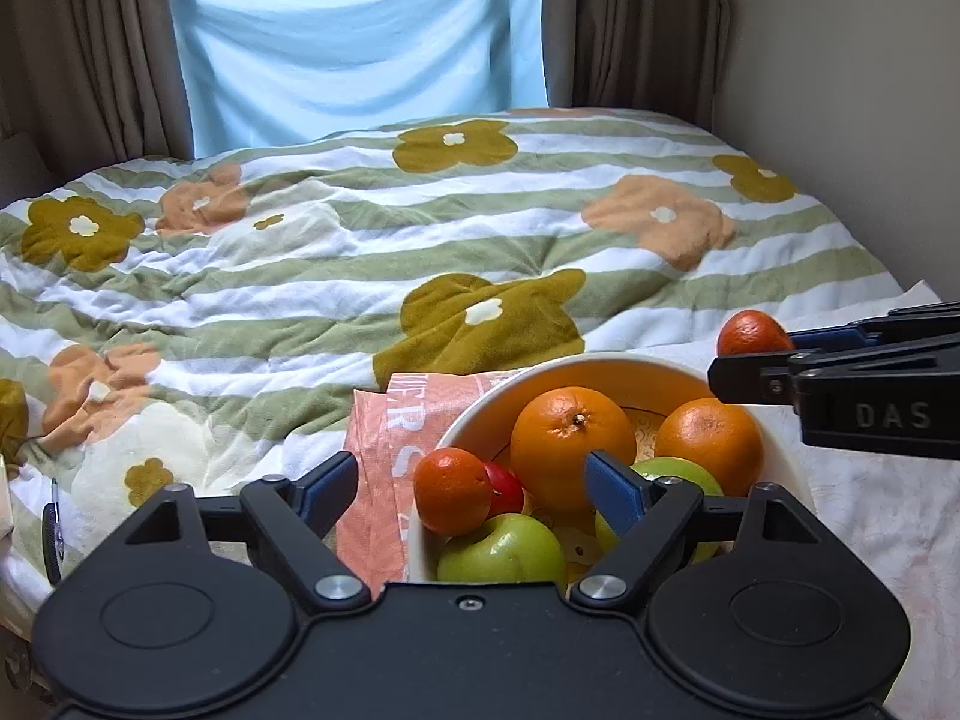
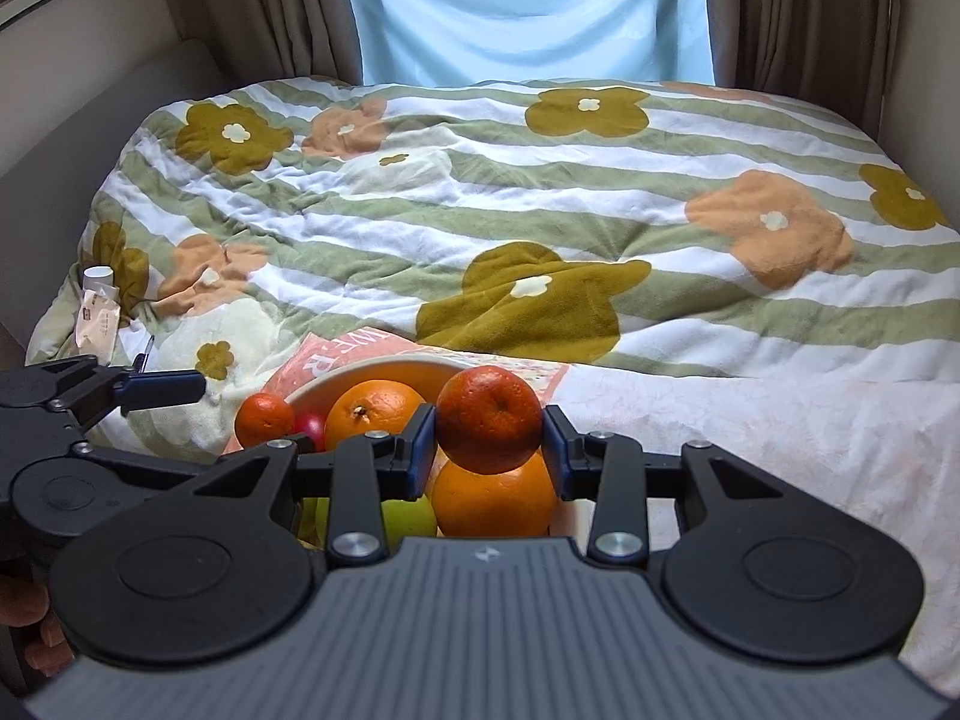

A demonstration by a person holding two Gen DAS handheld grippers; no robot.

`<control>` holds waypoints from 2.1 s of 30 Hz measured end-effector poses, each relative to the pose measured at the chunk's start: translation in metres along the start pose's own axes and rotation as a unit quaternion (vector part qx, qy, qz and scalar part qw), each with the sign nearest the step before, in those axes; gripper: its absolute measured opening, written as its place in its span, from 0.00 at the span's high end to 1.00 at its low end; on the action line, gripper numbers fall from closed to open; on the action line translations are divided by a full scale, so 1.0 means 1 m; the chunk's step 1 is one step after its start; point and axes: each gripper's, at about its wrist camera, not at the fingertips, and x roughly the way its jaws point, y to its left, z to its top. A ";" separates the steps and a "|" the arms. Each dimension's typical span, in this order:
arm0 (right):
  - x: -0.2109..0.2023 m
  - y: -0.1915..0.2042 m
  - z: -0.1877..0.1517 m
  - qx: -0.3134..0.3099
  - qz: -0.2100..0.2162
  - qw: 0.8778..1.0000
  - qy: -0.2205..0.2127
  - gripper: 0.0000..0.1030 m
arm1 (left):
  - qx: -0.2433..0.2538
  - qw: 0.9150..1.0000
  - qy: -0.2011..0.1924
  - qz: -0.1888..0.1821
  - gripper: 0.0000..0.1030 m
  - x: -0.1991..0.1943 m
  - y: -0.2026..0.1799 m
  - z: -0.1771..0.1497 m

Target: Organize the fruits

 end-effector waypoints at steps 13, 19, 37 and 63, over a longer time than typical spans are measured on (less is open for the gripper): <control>0.023 0.005 0.006 -0.007 0.016 1.000 0.023 0.49 | -0.026 0.999 -0.018 -0.012 0.05 -0.030 0.014 -0.006; 0.031 0.005 0.007 -0.010 0.018 1.000 0.023 0.49 | -0.031 0.999 -0.024 -0.015 0.05 -0.035 0.017 -0.009; -0.024 0.001 0.009 0.003 -0.001 1.000 -0.030 0.05 | -0.015 0.999 -0.045 -0.013 0.05 -0.065 0.000 -0.012; -0.265 -0.058 -0.084 0.012 -0.143 0.983 -0.113 0.00 | -0.024 0.991 -0.132 -0.015 0.00 -0.213 -0.091 -0.043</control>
